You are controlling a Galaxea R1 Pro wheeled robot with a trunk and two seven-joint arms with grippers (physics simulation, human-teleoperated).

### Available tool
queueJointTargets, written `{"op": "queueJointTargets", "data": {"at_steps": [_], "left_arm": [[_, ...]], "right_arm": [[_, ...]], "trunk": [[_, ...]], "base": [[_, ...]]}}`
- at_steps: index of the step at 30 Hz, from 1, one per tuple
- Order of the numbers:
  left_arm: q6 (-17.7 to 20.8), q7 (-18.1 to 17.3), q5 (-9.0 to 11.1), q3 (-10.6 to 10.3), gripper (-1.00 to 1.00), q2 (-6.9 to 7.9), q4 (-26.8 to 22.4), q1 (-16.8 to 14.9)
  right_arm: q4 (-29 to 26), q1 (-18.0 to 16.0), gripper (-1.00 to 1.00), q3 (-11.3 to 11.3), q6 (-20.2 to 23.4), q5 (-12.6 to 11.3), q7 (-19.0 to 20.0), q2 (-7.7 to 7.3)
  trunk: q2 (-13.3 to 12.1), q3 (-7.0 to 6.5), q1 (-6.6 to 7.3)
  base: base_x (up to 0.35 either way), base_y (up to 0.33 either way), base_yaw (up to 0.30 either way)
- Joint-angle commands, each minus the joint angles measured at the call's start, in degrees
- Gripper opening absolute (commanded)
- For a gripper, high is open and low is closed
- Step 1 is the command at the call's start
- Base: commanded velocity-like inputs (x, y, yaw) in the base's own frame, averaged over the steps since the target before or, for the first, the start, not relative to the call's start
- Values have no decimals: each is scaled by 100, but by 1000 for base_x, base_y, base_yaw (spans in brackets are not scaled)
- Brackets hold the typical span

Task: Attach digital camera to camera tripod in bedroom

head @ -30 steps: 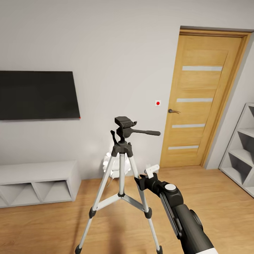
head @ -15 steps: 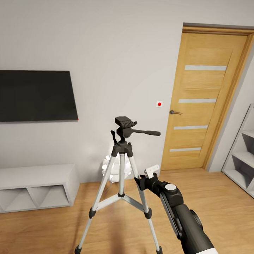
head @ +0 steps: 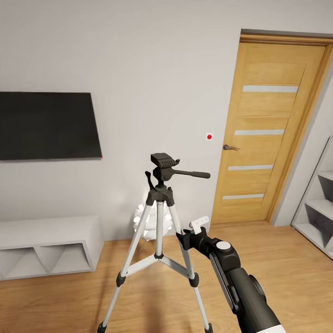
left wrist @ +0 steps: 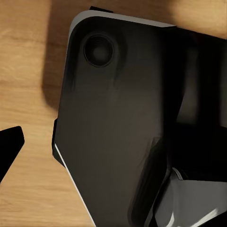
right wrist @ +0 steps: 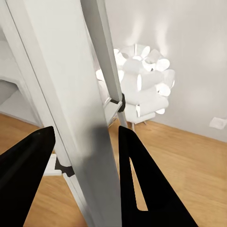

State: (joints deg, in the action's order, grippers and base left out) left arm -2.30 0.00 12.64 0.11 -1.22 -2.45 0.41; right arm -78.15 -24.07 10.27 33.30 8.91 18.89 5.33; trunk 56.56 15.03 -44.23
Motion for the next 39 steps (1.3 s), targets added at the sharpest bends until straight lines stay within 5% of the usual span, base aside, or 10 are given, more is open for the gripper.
{"op": "queueJointTargets", "data": {"at_steps": [1,39], "left_arm": [[-7,0,37,-2,100,-1,-10,3],[-7,0,37,-1,100,-1,-10,3]], "right_arm": [[-8,-6,-100,-7,12,74,44,3],[-52,69,-100,-25,73,14,-30,-67]], "trunk": [[5,6,-1],[5,6,-1]], "base": [[0,0,0],[-17,0,0]]}}
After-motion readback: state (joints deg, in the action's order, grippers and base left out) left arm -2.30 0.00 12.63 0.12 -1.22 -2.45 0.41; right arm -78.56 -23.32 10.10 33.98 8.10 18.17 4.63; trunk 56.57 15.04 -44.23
